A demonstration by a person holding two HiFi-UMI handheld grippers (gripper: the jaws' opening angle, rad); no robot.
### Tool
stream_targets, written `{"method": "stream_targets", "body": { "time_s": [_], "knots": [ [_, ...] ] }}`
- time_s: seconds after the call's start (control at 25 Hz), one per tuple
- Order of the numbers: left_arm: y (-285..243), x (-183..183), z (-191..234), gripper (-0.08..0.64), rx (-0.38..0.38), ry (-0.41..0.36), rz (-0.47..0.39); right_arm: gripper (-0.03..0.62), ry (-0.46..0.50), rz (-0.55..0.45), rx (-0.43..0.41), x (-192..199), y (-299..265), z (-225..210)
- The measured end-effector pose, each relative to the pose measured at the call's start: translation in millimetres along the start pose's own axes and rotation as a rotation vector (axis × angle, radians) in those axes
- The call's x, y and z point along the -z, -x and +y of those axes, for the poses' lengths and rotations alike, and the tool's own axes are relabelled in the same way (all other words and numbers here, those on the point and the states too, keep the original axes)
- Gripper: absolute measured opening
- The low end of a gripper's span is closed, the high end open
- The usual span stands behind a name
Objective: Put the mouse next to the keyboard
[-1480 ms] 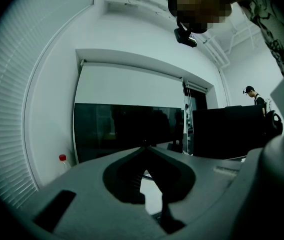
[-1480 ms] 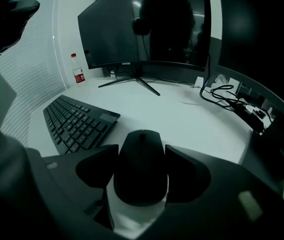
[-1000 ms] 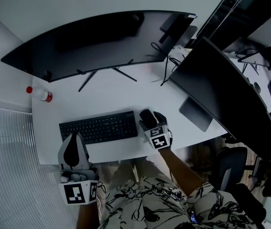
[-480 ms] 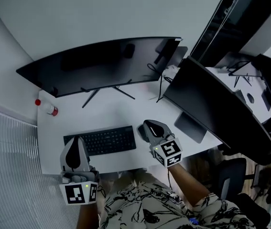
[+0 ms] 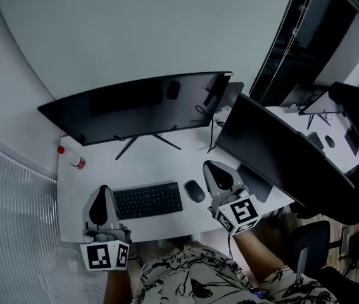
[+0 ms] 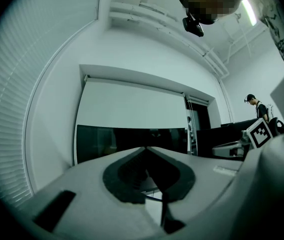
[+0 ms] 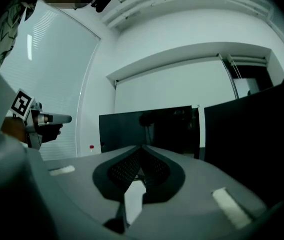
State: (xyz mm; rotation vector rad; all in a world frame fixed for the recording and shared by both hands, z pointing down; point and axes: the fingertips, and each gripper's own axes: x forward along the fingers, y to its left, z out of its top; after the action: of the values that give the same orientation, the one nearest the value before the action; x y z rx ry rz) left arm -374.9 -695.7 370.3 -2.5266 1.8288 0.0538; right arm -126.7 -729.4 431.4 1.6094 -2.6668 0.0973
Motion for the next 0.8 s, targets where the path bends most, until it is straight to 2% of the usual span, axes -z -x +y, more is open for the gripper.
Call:
{"method": "stream_targets", "body": {
  "time_s": [0.36, 0.8],
  "knots": [
    [-1.1, -11.9, 11.2, -0.006, -0.011, -0.026, -0.035, 0.005, 0.007, -0.152, 0.073, -68.3, 19.1, -22.5],
    [-3.8, -16.8, 32.2, -0.006, -0.047, -0.065, -0.039, 0.005, 0.044, -0.203, 0.126, -86.7, 30.6, -43.7]
  ]
}}
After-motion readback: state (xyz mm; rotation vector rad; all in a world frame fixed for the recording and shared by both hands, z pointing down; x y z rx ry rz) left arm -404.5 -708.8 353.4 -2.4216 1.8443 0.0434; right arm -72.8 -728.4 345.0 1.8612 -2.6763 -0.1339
